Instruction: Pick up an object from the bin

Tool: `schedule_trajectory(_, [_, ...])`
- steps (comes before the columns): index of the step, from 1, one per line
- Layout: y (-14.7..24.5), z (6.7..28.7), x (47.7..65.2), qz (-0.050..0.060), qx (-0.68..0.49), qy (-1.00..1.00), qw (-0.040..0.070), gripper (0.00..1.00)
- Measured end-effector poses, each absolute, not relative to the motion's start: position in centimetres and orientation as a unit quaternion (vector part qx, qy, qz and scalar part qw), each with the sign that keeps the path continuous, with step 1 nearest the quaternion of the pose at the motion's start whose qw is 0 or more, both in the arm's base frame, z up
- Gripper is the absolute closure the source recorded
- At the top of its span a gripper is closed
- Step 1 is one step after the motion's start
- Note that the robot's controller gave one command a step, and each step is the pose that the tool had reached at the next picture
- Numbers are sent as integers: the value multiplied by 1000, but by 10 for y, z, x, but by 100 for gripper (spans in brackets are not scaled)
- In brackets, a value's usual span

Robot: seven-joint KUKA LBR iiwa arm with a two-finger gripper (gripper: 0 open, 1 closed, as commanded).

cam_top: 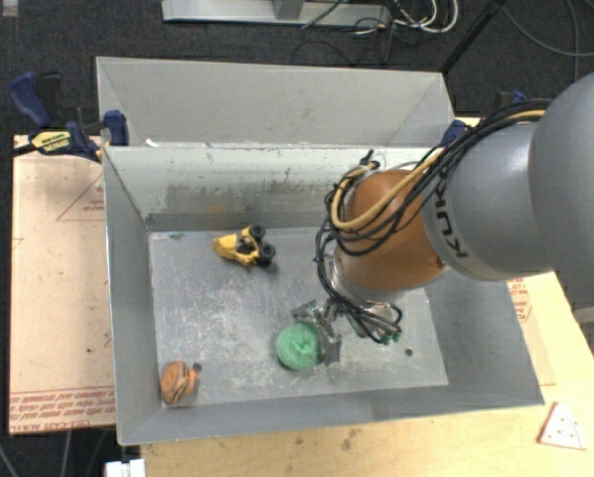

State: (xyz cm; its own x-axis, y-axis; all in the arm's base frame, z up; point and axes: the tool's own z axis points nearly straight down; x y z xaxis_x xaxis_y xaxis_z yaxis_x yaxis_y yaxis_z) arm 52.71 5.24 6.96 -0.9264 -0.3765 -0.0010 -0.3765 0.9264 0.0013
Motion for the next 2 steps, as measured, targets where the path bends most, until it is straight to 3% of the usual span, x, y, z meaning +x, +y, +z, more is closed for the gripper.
schedule_trajectory(1, [52, 70, 527, 1, -192, 981, 0, 100])
schedule_trajectory(2, [51, 232, 534, 0, -201, 980, 4, 100])
